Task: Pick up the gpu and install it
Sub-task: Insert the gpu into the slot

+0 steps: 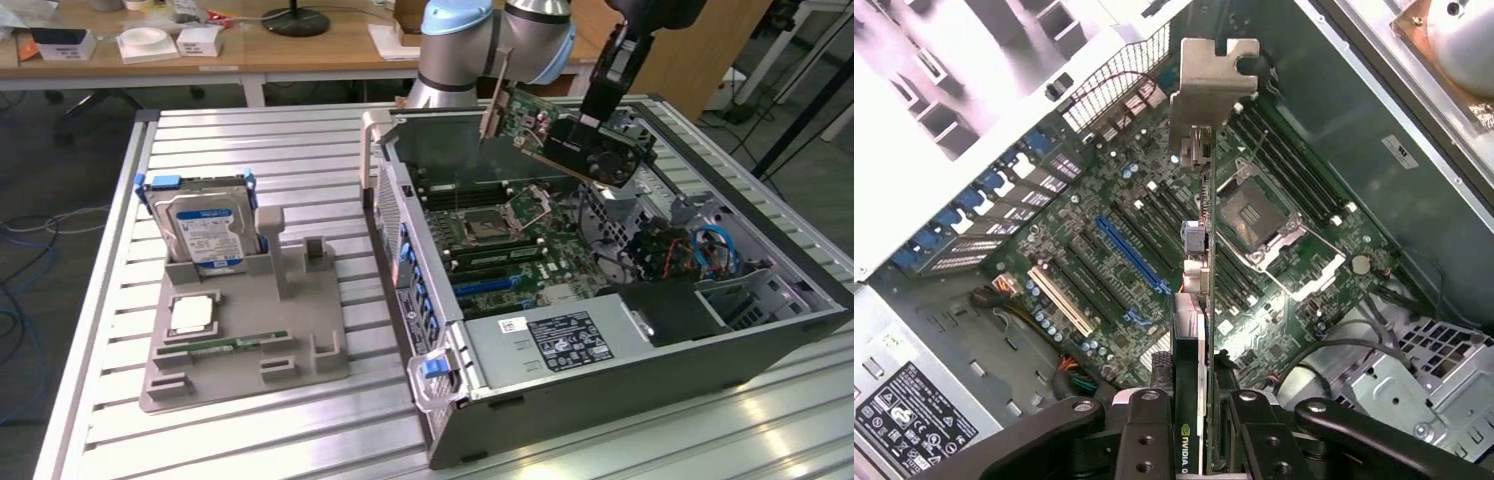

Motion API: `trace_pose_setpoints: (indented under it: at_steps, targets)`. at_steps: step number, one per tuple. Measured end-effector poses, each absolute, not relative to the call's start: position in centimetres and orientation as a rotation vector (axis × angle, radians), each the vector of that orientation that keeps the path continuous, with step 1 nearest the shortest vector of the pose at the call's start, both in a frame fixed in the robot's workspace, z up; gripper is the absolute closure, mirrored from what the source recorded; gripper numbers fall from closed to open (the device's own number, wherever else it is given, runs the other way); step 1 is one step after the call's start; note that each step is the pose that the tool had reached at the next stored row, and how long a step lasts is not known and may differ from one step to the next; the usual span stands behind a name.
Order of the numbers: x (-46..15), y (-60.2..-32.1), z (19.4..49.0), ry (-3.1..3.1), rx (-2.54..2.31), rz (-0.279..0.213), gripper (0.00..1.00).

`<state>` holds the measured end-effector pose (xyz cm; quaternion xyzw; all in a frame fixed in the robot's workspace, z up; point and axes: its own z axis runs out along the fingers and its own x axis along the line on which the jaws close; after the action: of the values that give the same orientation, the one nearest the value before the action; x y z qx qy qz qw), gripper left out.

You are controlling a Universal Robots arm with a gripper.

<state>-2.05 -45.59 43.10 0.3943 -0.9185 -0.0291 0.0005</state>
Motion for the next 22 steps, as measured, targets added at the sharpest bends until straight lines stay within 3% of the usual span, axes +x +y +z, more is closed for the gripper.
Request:
trace_pose_setpoints:
  at_steps: [22]
  targets:
    - [-2.03,-45.59,43.09,-2.797,1.417,-0.091,0.74]
